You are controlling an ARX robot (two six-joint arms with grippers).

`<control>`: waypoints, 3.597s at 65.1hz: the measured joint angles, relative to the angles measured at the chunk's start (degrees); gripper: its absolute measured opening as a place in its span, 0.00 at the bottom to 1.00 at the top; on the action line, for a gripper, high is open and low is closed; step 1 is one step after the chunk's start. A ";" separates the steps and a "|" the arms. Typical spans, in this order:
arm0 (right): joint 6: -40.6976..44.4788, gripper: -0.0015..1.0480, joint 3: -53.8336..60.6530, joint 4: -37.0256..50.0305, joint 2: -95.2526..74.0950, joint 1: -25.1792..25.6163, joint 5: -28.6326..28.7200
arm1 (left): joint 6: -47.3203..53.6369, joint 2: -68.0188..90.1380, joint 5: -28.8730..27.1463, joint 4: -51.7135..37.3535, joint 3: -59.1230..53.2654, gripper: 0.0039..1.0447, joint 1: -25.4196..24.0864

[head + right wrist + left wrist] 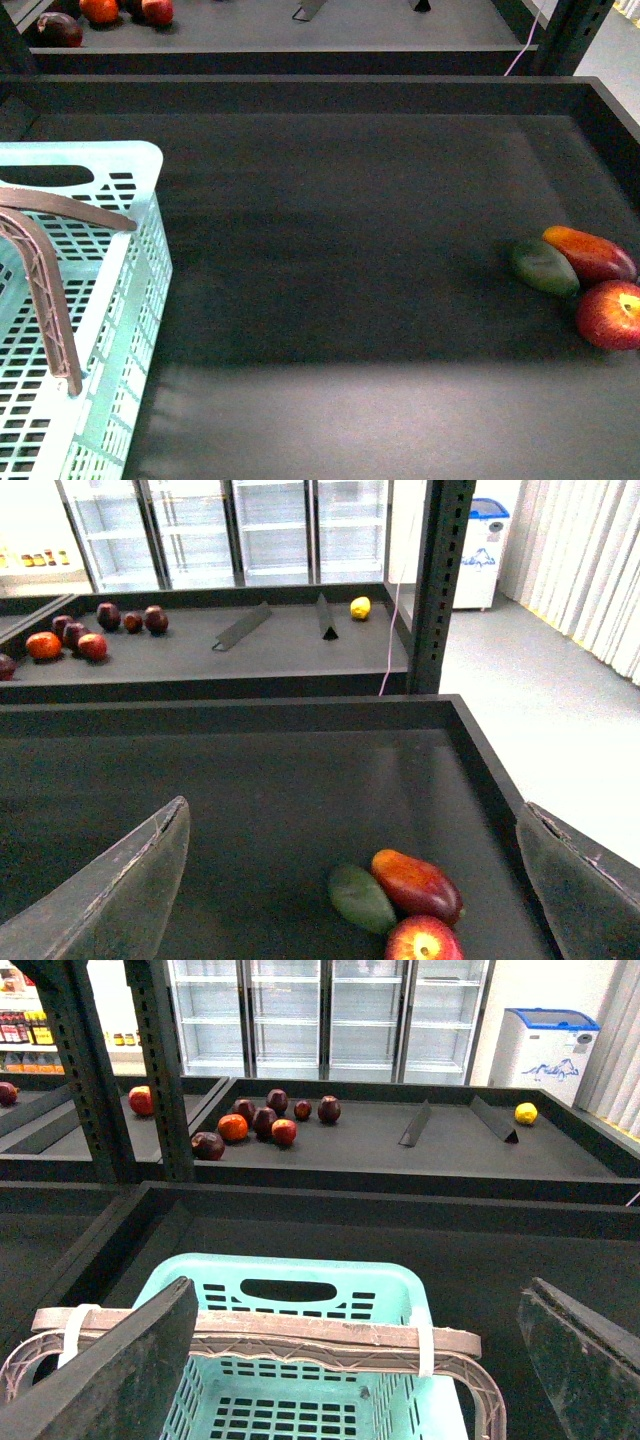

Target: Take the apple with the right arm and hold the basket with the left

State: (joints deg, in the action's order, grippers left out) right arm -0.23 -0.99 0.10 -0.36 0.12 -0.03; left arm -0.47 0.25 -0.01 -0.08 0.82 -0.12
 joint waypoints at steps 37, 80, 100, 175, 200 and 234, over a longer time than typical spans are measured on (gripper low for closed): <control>0.00 0.92 0.00 0.00 0.00 0.00 0.00 | -1.33 0.63 -1.05 1.31 0.37 0.94 0.31; 0.02 0.92 0.00 -0.02 0.04 -0.02 0.00 | -62.49 62.36 16.24 -19.65 14.86 0.94 -18.49; 0.02 0.92 0.00 -0.02 0.04 -0.02 0.02 | -70.27 83.76 12.39 -28.63 23.74 0.94 -15.02; 0.02 0.92 0.00 -0.02 0.04 -0.02 0.02 | -64.15 76.56 12.98 -12.72 29.07 0.14 -9.92; 0.02 0.92 0.00 -0.02 0.04 -0.02 0.02 | -63.01 75.21 10.01 -5.46 42.16 0.14 12.61; 0.02 0.92 0.00 -0.02 0.04 -0.02 0.02 | -62.75 81.70 7.85 -2.58 49.07 0.14 35.23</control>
State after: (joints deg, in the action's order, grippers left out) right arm -0.21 -0.99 0.08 -0.32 0.10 -0.01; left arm -63.22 81.95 7.84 -2.66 49.89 35.11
